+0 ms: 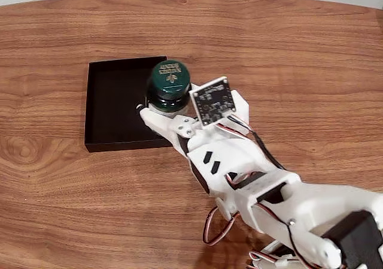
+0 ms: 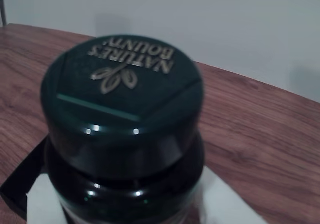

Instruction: Pick up the pill bottle and place it in the black box.

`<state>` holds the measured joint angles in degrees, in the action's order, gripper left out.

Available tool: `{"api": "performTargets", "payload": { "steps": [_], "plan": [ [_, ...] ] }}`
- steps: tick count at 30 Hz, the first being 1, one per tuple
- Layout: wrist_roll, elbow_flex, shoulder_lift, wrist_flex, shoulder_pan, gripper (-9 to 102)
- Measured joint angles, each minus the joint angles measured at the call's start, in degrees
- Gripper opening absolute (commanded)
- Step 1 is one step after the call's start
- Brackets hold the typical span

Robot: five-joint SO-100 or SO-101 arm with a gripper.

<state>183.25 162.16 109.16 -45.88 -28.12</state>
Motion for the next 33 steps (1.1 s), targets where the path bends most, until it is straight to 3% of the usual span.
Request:
{"api": "performTargets", "payload": {
  "steps": [12, 33],
  "plan": [
    [1.23, -12.39, -16.44, -5.8, -3.08, 13],
    [1.49, -30.76, -34.72, -5.98, -6.15, 13]
  ]
}}
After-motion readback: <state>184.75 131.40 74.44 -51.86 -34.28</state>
